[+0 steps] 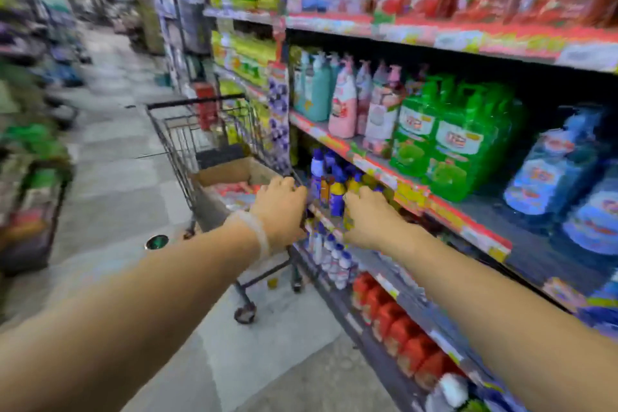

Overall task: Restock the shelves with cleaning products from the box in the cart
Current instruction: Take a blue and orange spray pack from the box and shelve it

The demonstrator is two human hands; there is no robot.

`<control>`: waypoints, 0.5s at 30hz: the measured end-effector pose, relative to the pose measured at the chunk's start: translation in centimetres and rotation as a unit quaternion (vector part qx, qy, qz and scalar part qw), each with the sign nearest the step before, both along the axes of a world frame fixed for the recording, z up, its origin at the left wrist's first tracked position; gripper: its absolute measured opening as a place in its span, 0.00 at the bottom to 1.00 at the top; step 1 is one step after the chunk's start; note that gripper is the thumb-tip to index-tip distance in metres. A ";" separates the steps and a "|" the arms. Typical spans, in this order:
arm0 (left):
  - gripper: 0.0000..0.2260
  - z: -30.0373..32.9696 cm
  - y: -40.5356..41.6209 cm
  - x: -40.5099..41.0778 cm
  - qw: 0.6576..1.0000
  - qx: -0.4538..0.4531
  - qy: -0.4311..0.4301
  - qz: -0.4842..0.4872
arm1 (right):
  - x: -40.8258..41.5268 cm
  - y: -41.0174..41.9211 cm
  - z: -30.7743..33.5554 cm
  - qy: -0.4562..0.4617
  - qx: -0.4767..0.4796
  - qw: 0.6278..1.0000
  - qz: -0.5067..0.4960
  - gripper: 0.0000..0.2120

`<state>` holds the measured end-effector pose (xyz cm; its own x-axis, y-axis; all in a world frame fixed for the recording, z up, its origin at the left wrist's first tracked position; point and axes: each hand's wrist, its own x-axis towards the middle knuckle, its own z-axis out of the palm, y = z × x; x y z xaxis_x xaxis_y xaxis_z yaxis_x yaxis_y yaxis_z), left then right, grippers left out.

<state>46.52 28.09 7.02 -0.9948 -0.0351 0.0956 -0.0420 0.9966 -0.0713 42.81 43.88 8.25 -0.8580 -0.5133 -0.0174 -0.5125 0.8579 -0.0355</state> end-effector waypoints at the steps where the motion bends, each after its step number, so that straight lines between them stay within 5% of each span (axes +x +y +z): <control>1: 0.32 -0.7 -2.2 0.2 1.000 0.002 -0.010 0.018 | -0.4 -2.4 -0.7 -0.012 0.000 1.000 0.016 0.29; 8: 0.33 -4.2 -14.6 -1.0 0.989 0.048 -0.043 0.133 | -5.5 -15.6 -3.0 -0.052 0.013 0.992 0.111 0.30; 15: 0.30 -5.6 -23.6 -10.5 0.983 0.052 -0.045 0.172 | -16.5 -25.0 -5.0 -0.064 0.009 0.988 0.142 0.25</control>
<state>35.99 4.47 1.40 -0.9266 -0.3759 -0.0150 -0.3760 0.9265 0.0118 26.29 18.86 3.30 -0.6689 -0.7322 -0.1287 -0.7256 0.6806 -0.1013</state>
